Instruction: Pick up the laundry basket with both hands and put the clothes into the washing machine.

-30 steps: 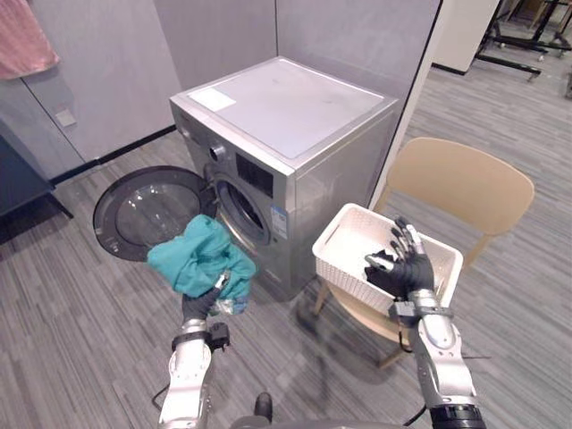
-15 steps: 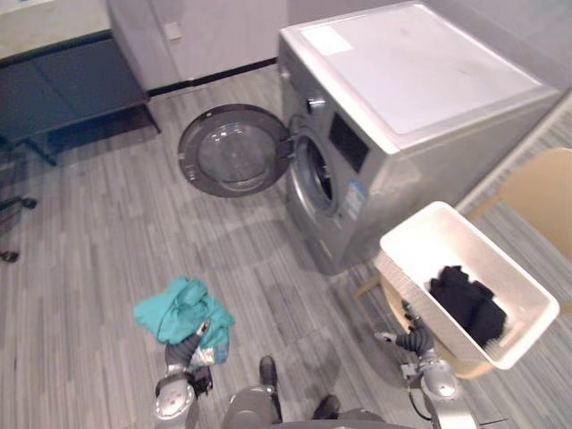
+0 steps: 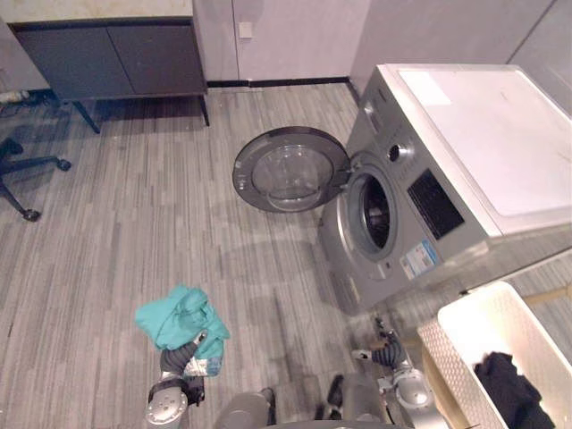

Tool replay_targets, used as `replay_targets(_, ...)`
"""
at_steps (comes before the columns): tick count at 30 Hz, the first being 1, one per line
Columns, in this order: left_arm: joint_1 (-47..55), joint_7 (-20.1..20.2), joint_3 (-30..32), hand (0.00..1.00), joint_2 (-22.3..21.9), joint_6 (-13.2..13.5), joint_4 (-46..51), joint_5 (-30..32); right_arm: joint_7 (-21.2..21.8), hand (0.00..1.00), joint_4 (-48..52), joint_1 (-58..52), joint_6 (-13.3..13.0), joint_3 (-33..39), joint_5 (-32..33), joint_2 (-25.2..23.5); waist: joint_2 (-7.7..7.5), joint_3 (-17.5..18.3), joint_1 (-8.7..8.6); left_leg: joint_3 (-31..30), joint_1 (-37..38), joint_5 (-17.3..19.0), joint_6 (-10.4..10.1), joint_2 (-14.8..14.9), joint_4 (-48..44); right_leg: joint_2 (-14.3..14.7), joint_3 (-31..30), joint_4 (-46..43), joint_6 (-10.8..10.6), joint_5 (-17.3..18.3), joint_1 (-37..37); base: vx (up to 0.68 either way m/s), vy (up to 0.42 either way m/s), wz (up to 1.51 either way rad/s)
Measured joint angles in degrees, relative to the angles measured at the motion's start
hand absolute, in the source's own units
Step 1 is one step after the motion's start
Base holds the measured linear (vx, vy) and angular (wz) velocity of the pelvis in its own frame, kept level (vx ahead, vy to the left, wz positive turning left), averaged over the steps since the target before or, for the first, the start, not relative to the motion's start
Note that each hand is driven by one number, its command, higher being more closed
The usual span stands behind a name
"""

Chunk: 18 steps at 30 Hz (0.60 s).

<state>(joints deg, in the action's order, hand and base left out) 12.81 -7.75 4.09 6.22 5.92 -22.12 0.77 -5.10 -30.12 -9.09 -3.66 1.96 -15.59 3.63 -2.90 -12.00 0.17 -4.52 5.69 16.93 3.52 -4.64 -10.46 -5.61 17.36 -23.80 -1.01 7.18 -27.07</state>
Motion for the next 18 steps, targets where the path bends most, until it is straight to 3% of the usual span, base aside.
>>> replay_targets(1,-0.50,0.01,-1.42,1.00,-0.02,0.04,-0.37,0.14,0.00,0.00,0.09,-0.54,0.00,-0.02,-0.01,0.32,0.15,0.07,-0.72,-1.15,1.65,1.04,-1.84,-0.11,-0.61,0.70,-0.50,2.36,5.17,-8.12,0.35,0.68,-0.121,0.70)
replay_targets(2,-1.39,0.18,-2.46,1.00,-1.03,0.03,-1.23,0.67,0.12,0.00,0.25,-0.06,0.06,-0.03,0.03,1.08,2.34,-0.21,-1.05,-1.61,2.05,1.60,-3.88,1.78,-3.14,0.90,1.58,0.41,7.68,-7.29,1.60,0.67,-0.124,0.63)
replay_targets(3,-1.58,0.29,-2.76,1.00,-1.35,0.05,-1.03,1.33,0.15,0.00,0.99,0.16,0.06,0.00,0.26,1.08,2.77,-0.35,-0.96,-1.05,1.22,1.08,-5.56,2.26,-5.70,0.85,2.89,-0.06,8.48,-5.83,2.38,0.66,-0.148,0.38)
replay_targets(5,-1.74,0.57,-2.85,1.00,-2.58,0.04,-0.86,2.23,0.40,0.00,5.46,-0.35,-0.01,-1.44,0.30,1.28,3.61,-0.96,-1.35,2.88,-3.71,-2.86,-11.87,3.54,-21.47,2.27,3.70,1.08,8.69,-2.82,7.17,0.56,-0.128,0.11)
replay_targets(6,-1.05,1.31,-2.31,1.00,-3.51,0.12,-0.21,2.26,0.25,0.00,8.66,-1.01,-0.27,-2.80,0.43,1.41,4.09,-1.32,-0.84,5.75,-9.29,-6.61,-14.19,7.16,-36.14,4.70,2.40,4.48,8.69,-1.71,12.60,0.59,-0.085,-0.34)
replay_targets(7,-0.48,1.57,-2.52,1.00,-3.73,0.12,0.96,2.27,0.12,0.00,11.24,-1.18,-0.44,-3.35,0.62,1.08,4.01,-1.38,0.00,9.15,-13.60,-4.67,-11.04,10.65,-46.08,7.00,0.78,7.18,8.85,-1.33,16.86,0.56,-0.066,-0.55)
replay_targets(8,-0.38,1.62,-2.64,1.00,-3.88,0.12,1.65,2.27,-0.08,0.00,12.47,-1.18,-0.65,-3.61,1.00,1.06,3.83,-1.34,0.71,10.27,-16.11,-3.72,-9.59,11.79,-48.58,7.71,-0.64,8.31,8.88,-1.32,18.35,0.58,-0.028,-0.78)
replay_targets(9,-0.52,1.61,-2.95,1.00,-4.00,0.17,3.00,2.27,-0.26,0.00,14.10,-0.93,-1.32,-3.65,1.54,1.00,3.01,-1.45,1.42,11.53,-20.32,-1.99,-6.70,12.80,-48.94,7.96,-2.56,9.96,8.87,-1.32,20.25,0.52,0.015,-0.94)
replay_targets(10,-0.71,1.58,-3.38,1.00,-3.97,0.21,4.07,2.24,-0.51,0.00,14.48,-0.33,-1.42,-3.70,1.56,0.50,2.45,-1.77,2.74,11.93,-23.37,-0.56,-4.81,13.11,-44.22,7.80,-5.41,10.21,8.86,-1.33,20.98,0.55,0.073,-1.33)
replay_targets(11,-0.61,1.59,-3.85,1.00,-4.04,0.21,4.52,2.23,-1.06,0.00,14.53,-0.05,-1.26,-3.67,1.58,0.45,2.41,-1.80,3.75,10.52,-25.14,-0.05,-4.25,12.62,-37.56,7.72,-8.41,10.09,8.84,-1.32,21.43,0.34,0.106,-1.30)
replay_targets(13,-0.42,1.50,-3.96,1.00,-4.21,0.21,4.71,2.23,-1.39,0.00,14.47,-0.17,-0.90,-3.75,1.58,0.26,2.36,-1.87,3.98,4.44,-25.10,-0.71,-5.35,11.24,-26.24,7.53,-12.07,8.67,7.42,-0.51,22.04,0.29,0.183,-1.46)
replay_targets(14,-0.12,1.49,-4.22,1.00,-4.53,0.23,4.72,2.25,-1.47,0.00,14.61,-0.45,-0.87,-3.78,1.58,0.24,2.99,-1.64,3.94,-0.60,-23.44,-4.12,-8.38,11.26,-17.69,8.01,-14.56,6.46,4.24,1.69,21.95,0.27,0.237,-1.58)
replay_targets(15,0.01,1.47,-4.43,1.00,-4.94,0.25,4.75,2.26,-1.55,0.00,14.96,-0.76,-0.87,-3.75,1.57,0.38,4.09,-1.27,3.92,-2.94,-22.79,-8.09,-8.72,12.17,-14.59,8.98,-15.69,5.49,3.21,3.10,21.79,0.27,0.320,-1.64)
replay_targets(16,-0.34,1.49,-4.63,1.00,-5.59,0.25,4.24,2.28,-1.85,0.00,14.83,-0.90,-0.79,-3.53,1.57,0.60,5.42,-1.39,3.84,-4.39,-22.50,-8.00,-10.79,13.68,-15.48,10.58,-18.14,3.31,1.86,6.15,21.27,0.17,0.272,-1.19)
replay_targets(17,-1.36,1.51,-4.63,1.00,-5.07,0.04,3.93,2.30,-2.14,0.00,14.62,-1.09,-0.25,-3.37,1.59,-0.20,4.44,-1.56,3.56,-3.19,-22.49,-7.48,-10.42,13.44,-16.28,10.06,-19.58,1.80,1.61,6.21,20.25,0.13,0.312,-1.32)
replay_targets(18,-1.86,1.56,-4.62,1.00,-4.10,0.13,4.65,2.30,-2.23,0.00,14.82,-2.57,-0.14,-3.48,1.58,-1.43,2.16,-1.22,3.73,0.44,-21.73,-6.57,-9.27,12.95,-15.65,8.89,-22.36,0.68,0.48,6.74,18.78,0.07,0.230,-1.14)
